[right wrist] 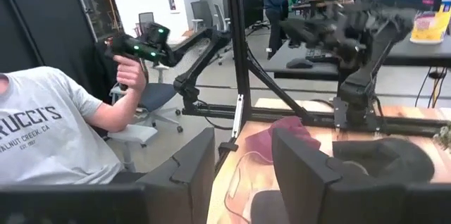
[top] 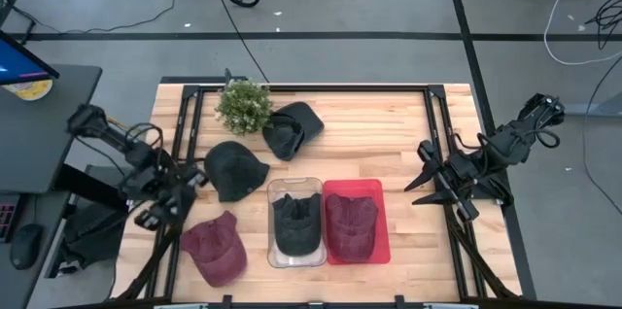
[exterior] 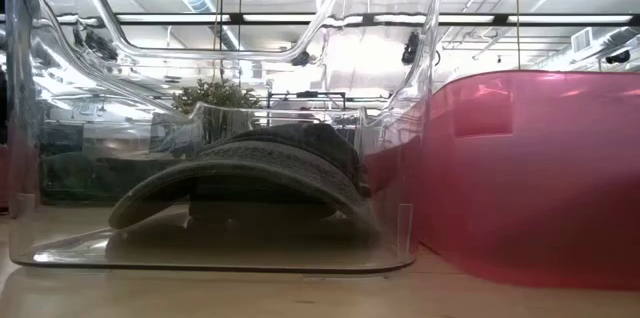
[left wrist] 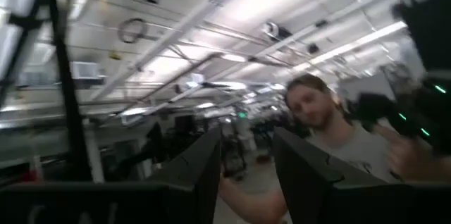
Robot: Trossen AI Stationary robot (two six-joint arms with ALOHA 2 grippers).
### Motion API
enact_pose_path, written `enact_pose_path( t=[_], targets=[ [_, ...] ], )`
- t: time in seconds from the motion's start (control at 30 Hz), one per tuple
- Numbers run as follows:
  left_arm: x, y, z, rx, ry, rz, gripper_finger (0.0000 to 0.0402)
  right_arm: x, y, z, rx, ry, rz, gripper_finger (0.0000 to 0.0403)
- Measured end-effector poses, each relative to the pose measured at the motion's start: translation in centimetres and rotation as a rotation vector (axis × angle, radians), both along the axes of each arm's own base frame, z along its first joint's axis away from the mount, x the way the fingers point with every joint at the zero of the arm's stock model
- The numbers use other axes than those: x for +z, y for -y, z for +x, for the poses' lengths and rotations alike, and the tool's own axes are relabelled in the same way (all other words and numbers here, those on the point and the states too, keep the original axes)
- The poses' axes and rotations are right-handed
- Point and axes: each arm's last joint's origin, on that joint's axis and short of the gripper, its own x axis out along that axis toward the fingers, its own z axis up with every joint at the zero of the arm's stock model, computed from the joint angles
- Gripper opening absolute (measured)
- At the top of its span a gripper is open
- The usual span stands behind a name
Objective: Pick & Place hat
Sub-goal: Put the red cap into the red bin
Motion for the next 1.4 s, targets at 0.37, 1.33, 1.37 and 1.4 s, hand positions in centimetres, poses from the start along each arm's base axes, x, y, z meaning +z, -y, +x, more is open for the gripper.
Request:
enact_pose_path(
  t=[0.37, 1.33, 1.37, 1.4],
  targets=[
    [3.4, 5.5, 4.0, 0.045, -0.229, 0.248, 0.0135, -0.3, 0.0, 0.0, -0.004, -0.048, 0.039, 0.0144],
    [-4.9, 12.0, 6.0, 0.805, -2.022, 0.084, 0.0135, 0.0, 0.0, 0.0, -0.002, -0.006, 0.005, 0.0144],
    [-5.2, 12.2, 6.0, 0.807, -2.057, 0.076, 0.0135, 0.0, 0.0, 0.0, -0.001, 0.0, 0.005, 0.0144],
    [-5.5, 12.4, 5.9, 0.8, -2.091, 0.073, 0.0135, 0.1, 0.0, 0.0, -0.001, 0.003, 0.006, 0.0144]
  ],
)
